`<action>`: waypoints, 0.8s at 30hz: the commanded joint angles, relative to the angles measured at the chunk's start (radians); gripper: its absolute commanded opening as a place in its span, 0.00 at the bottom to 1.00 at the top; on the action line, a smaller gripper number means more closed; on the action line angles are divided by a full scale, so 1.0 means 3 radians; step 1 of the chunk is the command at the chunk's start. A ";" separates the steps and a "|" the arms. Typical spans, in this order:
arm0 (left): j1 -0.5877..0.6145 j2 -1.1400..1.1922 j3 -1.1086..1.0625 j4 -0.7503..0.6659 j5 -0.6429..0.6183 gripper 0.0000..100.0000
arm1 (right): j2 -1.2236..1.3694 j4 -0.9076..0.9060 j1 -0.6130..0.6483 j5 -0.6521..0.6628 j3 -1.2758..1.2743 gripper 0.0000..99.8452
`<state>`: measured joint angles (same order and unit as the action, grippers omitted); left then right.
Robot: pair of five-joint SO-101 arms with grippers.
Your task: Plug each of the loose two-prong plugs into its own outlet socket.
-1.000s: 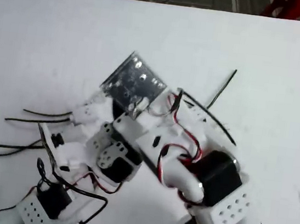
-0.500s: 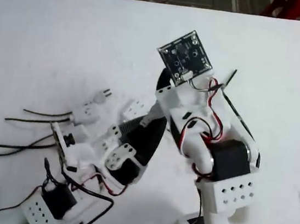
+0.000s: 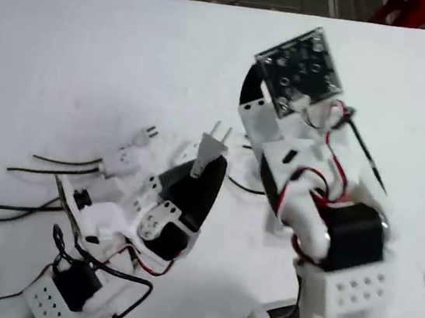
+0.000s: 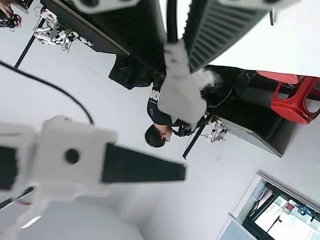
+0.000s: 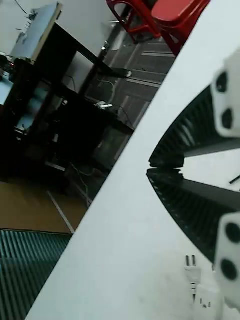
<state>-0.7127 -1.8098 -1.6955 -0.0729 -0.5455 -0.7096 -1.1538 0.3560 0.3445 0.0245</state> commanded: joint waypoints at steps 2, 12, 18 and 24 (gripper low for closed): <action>0.0028 -0.0003 0.0015 -0.0015 -0.0005 0.02 | -0.0003 -0.0407 -0.0038 0.0036 0.0655 0.02; 0.0836 -0.0008 0.0010 0.1463 -0.0005 0.03 | -0.0028 -0.1690 -0.0606 0.0598 0.0752 0.02; 0.0892 -0.0008 0.0010 0.2383 0.1054 0.03 | -0.0059 -0.1869 -0.1430 0.0721 0.0542 0.02; 0.1593 -0.0013 0.0072 0.3340 0.1928 0.03 | -0.0090 -0.1854 -0.1915 0.0936 -0.0450 0.02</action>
<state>-0.4074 -1.8098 -1.6955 0.7864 -0.0898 -0.7127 -1.7093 -0.1657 0.5762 0.0031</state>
